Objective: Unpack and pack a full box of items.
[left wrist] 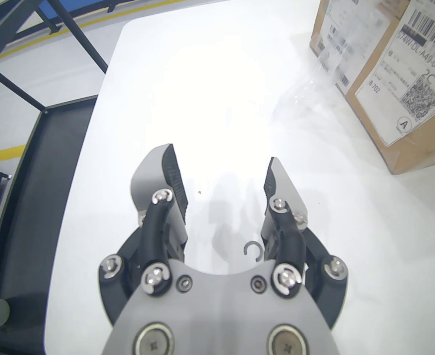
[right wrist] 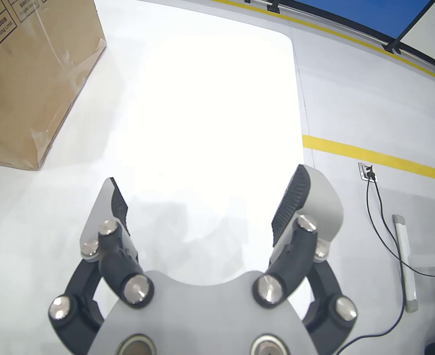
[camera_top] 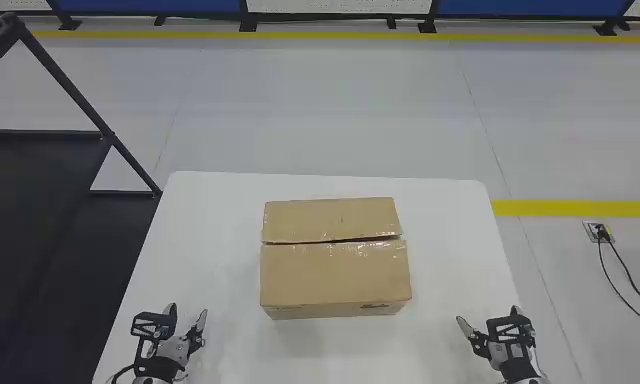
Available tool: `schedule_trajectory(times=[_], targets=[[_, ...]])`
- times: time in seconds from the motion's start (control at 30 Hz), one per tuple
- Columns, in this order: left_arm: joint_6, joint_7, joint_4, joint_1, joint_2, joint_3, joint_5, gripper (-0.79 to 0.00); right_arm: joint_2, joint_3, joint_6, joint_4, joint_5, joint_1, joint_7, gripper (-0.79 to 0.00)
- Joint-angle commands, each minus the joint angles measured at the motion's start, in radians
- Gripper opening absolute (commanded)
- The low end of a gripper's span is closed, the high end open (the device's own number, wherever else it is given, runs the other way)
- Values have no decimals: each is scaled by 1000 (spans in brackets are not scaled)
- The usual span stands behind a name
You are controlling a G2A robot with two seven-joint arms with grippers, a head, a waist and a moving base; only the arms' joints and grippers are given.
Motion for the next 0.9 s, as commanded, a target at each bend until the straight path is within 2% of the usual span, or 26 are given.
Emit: schedule_trajectory(times=[0.0, 0.6, 0.63, 0.77, 0.87], targets=[[0, 0, 0, 0, 0, 0, 0, -271, 0, 0, 0, 0, 0, 0, 0, 0], [0, 0, 0, 0, 0, 0, 0, -268, 0, 0, 0, 0, 0, 0, 0, 0], [-7, -1, -1, -1, 0, 2, 0, 0, 0, 0, 0, 0, 0, 0, 0, 0], [-80, 58, -12, 0, 3, -21, -9, 0, -1, -1, -7, -11, -5, 8, -6, 0], [-82, 110, -14, -3, 5, -39, 32, 0, -5, -11, 7, -41, 4, 12, -20, 0]])
